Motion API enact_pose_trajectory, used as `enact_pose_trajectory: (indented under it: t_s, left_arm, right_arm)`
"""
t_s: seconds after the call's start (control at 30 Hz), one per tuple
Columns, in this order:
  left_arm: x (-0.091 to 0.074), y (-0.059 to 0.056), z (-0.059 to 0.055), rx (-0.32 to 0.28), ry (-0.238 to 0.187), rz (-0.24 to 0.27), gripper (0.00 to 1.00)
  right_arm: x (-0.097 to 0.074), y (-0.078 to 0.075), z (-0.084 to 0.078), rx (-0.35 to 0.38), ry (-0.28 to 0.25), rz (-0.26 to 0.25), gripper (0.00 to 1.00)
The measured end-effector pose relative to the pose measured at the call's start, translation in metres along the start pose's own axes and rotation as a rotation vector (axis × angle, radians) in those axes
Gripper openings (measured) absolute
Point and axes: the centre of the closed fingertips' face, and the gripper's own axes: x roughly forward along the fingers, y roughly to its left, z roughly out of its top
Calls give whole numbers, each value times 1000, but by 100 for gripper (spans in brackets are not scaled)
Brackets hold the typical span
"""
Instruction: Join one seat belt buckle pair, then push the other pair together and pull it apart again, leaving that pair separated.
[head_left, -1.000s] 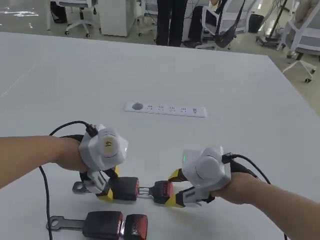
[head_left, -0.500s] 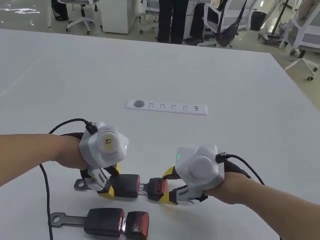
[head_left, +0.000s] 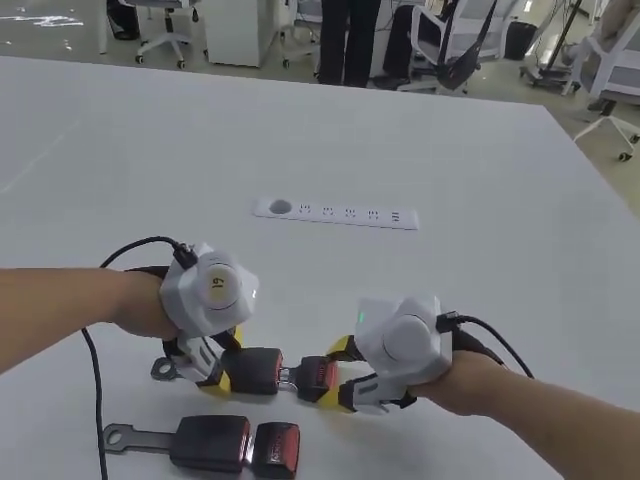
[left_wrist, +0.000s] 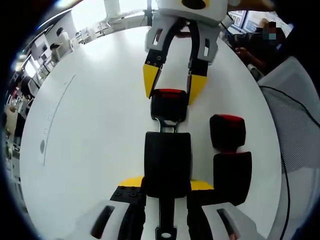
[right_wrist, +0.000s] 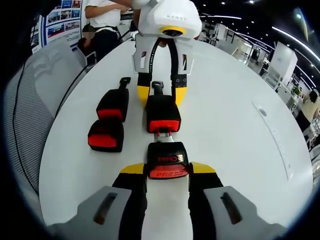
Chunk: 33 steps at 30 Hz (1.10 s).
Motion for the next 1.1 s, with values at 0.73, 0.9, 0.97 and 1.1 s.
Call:
enact_pose_trajectory:
  t_s: [0.73,0.9,0.97,1.1]
  left_arm:
    - [-1,-3,3,11,-5,-5,31]
    - [-1,-2,1,12,-10,-5,31]
    - [0,-2,1,13,-10,-5,31]
    - [0,-1,0,11,-13,-5,31]
  right_arm:
    - [3,-2,-1,7,-6,10,28]
    - [3,-2,-1,3,1,10,28]
    - [4,-1,0,-3,5,10,28]
    - [5,-2,0,-1,7,14,28]
